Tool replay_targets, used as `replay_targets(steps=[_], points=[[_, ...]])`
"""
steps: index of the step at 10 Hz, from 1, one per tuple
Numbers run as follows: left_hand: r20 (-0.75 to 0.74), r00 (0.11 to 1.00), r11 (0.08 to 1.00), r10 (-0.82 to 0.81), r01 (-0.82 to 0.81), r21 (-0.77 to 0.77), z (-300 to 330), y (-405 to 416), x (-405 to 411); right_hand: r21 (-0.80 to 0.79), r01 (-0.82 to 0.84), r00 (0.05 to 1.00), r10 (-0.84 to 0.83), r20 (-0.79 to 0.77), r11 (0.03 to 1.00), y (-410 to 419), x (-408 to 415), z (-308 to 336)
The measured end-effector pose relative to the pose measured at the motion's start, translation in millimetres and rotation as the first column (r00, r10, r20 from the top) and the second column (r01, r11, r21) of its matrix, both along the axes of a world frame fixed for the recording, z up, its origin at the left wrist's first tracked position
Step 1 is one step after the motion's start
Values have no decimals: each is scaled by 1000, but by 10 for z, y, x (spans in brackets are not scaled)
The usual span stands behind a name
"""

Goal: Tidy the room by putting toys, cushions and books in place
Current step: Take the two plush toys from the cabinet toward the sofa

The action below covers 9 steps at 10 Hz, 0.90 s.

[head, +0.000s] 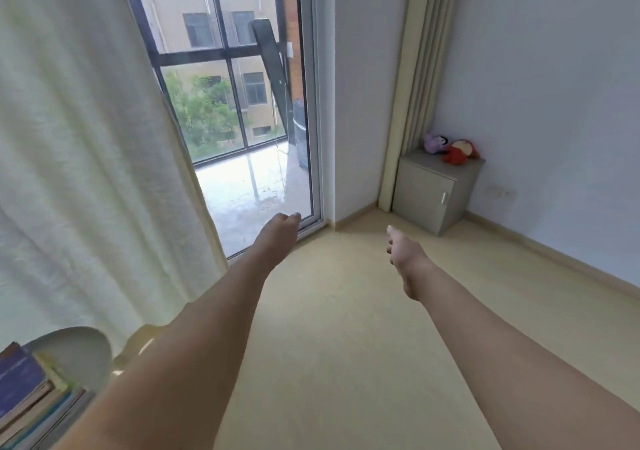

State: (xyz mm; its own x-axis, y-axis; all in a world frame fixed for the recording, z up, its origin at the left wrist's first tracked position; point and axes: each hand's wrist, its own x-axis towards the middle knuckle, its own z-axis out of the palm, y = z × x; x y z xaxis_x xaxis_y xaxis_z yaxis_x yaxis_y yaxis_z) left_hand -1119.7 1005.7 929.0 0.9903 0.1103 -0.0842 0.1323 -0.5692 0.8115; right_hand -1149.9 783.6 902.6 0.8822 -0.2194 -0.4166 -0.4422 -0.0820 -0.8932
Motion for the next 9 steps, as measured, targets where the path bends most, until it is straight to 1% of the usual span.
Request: replay_targets(steps=[1, 2, 3, 4, 5, 6, 7, 8, 9], points=[[-12, 987, 974, -157, 157, 166, -98, -721, 770, 9, 54, 998, -54, -33, 998, -605, 554, -106], [20, 988, 986, -155, 153, 73, -163, -1379, 1309, 36, 77, 996, -76, -43, 996, -1193, 1122, -189], [29, 979, 977, -202, 200, 74, -139, -2139, 1939, 73, 101, 995, -102, -1, 992, -1845, 1721, -210], [41, 967, 965, -251, 247, 89, 27, -2702, 2509, 59, 141, 987, -146, 75, 988, -2544, 2368, -127], [39, 952, 941, -304, 294, 166, 257, -3261, 3017, 25, 163, 982, -165, 93, 986, -3142, 2918, 80], [16, 955, 941, -297, 290, 174, 316, -3683, 3557, -14, 166, 982, -164, 95, 986, -3589, 3480, 197], [-13, 956, 937, -292, 288, 195, 262, -4035, 4104, 1, 158, 985, -158, 70, 987, -3908, 4001, 152], [-62, 956, 925, -288, 294, 238, 85, -4397, 4711, -2, 147, 989, -147, 3, 989, -4229, 4556, -46], [-127, 946, 918, -300, 322, 230, -109, -4700, 5445, -11, 135, 989, -135, -60, 991, -4557, 5228, -264]])
